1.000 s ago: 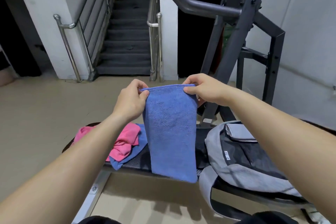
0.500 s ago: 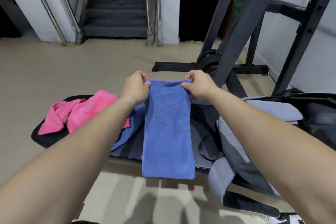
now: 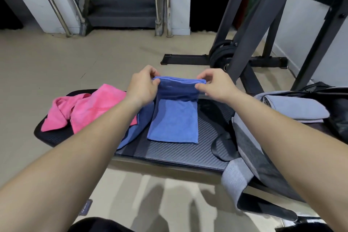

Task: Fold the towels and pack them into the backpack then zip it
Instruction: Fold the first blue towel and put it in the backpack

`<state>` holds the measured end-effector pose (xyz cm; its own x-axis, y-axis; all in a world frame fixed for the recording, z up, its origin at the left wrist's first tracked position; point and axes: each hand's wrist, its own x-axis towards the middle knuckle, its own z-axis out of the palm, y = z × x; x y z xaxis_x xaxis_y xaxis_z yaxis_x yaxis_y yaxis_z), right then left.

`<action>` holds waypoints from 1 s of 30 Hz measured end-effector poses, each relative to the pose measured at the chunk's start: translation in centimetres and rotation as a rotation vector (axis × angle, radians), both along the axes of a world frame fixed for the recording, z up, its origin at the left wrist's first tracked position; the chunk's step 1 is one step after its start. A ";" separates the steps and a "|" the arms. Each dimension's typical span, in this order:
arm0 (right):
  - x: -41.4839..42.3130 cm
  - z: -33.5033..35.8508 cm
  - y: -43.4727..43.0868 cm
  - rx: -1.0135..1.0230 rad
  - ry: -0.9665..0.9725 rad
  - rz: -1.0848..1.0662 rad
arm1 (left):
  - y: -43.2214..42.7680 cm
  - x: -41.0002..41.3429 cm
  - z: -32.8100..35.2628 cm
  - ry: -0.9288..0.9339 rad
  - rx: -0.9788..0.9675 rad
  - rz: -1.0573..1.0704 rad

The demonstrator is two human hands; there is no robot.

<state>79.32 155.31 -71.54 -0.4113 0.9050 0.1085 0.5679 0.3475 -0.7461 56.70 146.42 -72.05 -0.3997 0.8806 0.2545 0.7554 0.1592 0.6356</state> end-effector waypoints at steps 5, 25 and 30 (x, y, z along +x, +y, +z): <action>1.8 -1.1 -5.5 0.032 -0.081 0.116 | -5.8 0.6 -1.8 0.075 -0.016 -0.039; 3.0 -6.9 -10.9 0.188 -0.274 0.244 | -12.2 1.1 -6.9 0.332 -0.138 -0.178; 3.6 -6.7 -10.4 0.167 -0.276 0.285 | -12.1 0.8 -6.8 0.430 -0.230 -0.190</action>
